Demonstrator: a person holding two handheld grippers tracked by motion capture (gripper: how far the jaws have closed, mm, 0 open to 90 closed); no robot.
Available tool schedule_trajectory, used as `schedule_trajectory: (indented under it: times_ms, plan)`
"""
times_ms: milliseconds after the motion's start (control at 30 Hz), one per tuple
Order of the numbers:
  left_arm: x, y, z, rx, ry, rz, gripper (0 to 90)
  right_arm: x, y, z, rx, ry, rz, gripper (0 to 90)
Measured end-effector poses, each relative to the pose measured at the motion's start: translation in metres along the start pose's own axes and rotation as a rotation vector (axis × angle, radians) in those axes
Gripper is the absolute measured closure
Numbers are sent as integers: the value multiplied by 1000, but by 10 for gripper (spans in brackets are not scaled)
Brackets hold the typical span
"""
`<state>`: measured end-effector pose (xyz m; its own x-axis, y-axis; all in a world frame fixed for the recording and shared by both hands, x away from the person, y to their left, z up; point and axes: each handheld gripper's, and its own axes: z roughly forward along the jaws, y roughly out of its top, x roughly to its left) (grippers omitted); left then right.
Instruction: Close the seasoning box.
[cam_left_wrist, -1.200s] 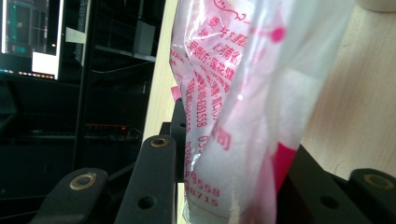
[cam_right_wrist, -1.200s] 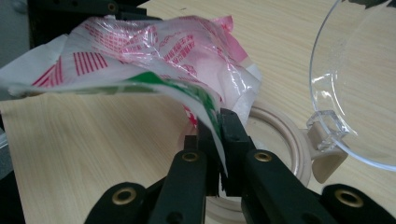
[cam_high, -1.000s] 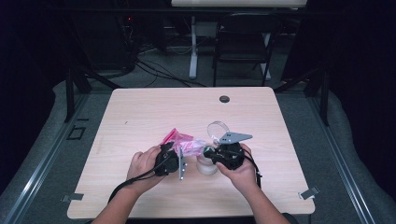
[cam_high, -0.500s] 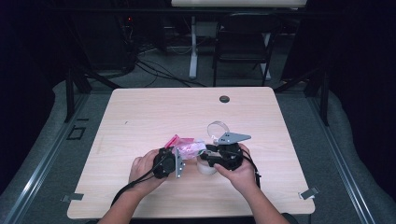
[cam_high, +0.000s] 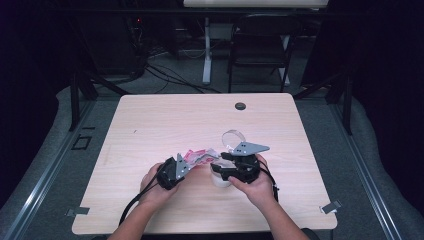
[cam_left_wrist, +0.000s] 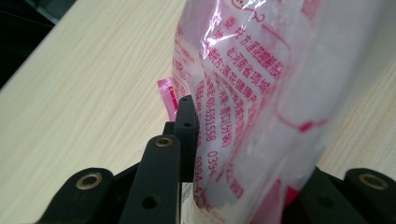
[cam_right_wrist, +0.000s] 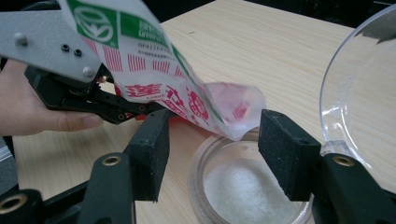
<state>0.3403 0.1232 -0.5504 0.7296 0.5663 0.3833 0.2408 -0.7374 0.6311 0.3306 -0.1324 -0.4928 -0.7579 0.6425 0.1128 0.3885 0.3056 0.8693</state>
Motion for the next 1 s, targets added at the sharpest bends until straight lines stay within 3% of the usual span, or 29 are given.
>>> schedule_trajectory:
  times_ms: [433, 600, 800, 1000]
  plan:
    - [24, -14, 0, -62, -77, -216, 792, -4, 0, -5, -20, -21, 0, 441]
    - [36, -18, -5, -71, -86, -294, 800, -7, 0, -9, -36, -24, 11, 450]
    - [55, -18, -22, -96, -52, -336, 801, -10, 1, -12, -46, -32, 17, 454]
    - [77, -33, -39, -96, -3, -386, 800, -13, 1, -14, -41, -40, 11, 468]
